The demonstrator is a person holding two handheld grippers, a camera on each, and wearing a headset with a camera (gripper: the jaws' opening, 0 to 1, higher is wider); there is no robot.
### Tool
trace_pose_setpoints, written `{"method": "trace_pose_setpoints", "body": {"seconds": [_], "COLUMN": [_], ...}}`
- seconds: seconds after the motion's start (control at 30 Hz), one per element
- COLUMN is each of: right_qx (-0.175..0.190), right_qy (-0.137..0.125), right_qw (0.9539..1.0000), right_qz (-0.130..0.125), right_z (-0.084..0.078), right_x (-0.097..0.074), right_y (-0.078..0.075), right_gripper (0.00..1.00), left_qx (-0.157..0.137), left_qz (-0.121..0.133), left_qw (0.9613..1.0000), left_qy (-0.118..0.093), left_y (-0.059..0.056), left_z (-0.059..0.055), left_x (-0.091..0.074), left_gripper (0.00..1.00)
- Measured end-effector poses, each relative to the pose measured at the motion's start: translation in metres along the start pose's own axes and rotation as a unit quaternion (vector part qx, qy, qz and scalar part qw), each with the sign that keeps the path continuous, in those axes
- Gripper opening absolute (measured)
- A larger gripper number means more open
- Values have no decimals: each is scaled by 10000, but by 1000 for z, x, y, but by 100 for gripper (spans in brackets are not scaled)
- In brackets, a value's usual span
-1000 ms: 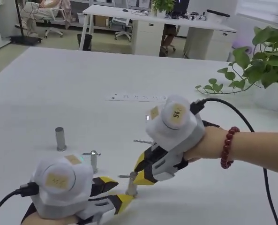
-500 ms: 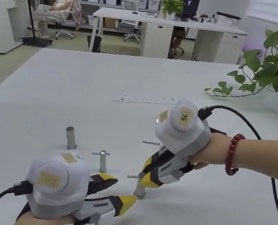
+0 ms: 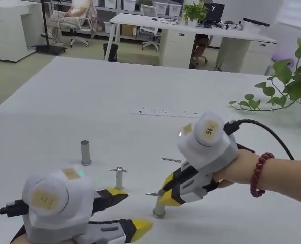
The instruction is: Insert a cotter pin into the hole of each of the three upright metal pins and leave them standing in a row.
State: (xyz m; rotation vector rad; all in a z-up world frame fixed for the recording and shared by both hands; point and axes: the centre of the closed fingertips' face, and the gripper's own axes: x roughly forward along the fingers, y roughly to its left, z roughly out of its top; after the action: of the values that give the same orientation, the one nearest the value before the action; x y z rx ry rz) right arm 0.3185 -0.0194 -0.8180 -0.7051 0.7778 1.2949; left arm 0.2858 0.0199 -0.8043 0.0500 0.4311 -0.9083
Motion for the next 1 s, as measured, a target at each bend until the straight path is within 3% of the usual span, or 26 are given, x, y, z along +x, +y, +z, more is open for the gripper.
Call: {"method": "trace_pose_setpoints", "body": {"seconds": [0.43, 0.63, 1.0], "right_qx": [-41, 0, -25], "right_qy": [-13, -25, -52], "right_qw": [9999, 9999, 9999], "right_qz": [-104, -152, -107], "right_z": [10, 13, 20], "right_x": [1, 4, 12], "right_y": [-30, -43, -51], "right_gripper": [13, 13, 13], "left_qx": [37, -23, 63], "left_qz": [166, 249, 203], "left_qw": [9999, 9995, 9995], "left_qy": [9, -202, -234], "left_y": [6, 11, 6], "left_z": [-4, 4, 4], "left_x": [-23, -29, -33], "left_gripper": [58, 64, 69]}}
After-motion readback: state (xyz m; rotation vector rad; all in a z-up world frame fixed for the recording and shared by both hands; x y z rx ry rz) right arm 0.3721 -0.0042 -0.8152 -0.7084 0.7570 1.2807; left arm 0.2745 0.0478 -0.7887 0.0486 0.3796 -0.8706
